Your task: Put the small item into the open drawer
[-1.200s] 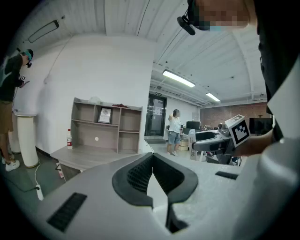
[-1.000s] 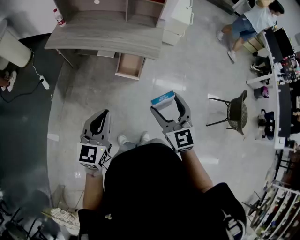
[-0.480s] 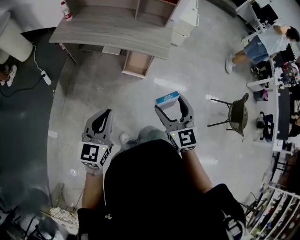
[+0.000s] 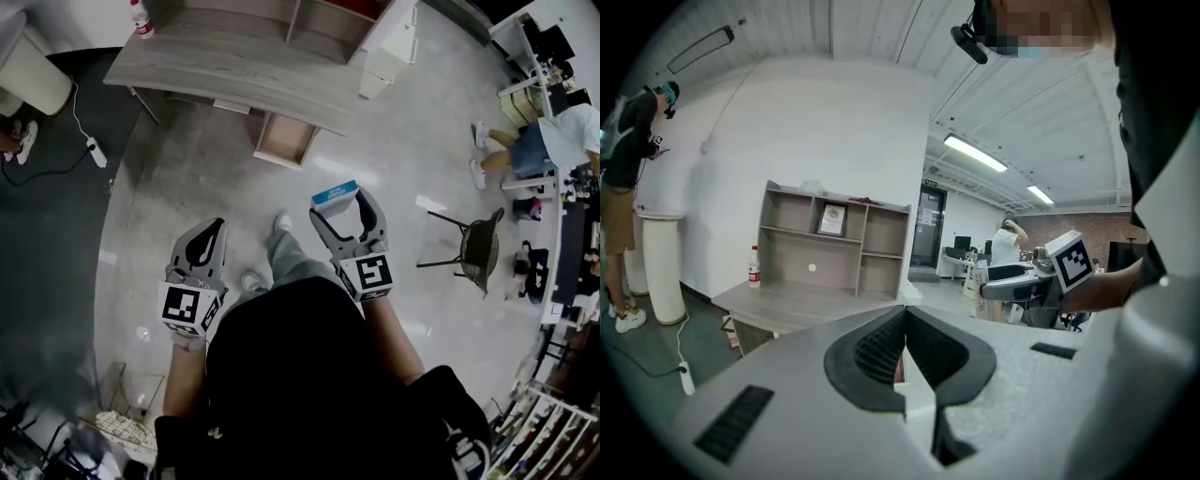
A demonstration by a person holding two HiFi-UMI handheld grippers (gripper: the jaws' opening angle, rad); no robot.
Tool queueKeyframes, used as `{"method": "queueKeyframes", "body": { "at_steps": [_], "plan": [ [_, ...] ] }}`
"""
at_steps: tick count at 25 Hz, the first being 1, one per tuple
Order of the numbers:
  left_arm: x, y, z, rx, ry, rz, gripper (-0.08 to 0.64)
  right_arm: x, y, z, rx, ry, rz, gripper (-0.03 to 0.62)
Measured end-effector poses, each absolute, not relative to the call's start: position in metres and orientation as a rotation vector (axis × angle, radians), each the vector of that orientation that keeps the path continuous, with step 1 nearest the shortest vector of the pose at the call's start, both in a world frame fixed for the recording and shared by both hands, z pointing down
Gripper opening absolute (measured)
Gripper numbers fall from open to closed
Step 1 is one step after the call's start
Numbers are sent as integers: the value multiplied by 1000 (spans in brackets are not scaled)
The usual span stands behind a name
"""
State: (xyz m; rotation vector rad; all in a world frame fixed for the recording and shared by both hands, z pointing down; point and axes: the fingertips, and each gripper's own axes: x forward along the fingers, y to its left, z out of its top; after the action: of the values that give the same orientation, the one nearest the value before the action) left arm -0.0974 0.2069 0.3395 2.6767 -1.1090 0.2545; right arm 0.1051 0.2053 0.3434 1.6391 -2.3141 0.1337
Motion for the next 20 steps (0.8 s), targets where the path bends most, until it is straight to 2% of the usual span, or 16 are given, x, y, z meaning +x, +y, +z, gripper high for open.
{"method": "queueKeyframes", "body": {
  "at_steps": [11,20],
  "plan": [
    [-41,111,336,2636,-1185,295,3,151,96,358,1514,-2381,168,407],
    [-12,75,343,2557,-1277,349,3,172,44,389,1392,-2433,241,407]
  ]
}}
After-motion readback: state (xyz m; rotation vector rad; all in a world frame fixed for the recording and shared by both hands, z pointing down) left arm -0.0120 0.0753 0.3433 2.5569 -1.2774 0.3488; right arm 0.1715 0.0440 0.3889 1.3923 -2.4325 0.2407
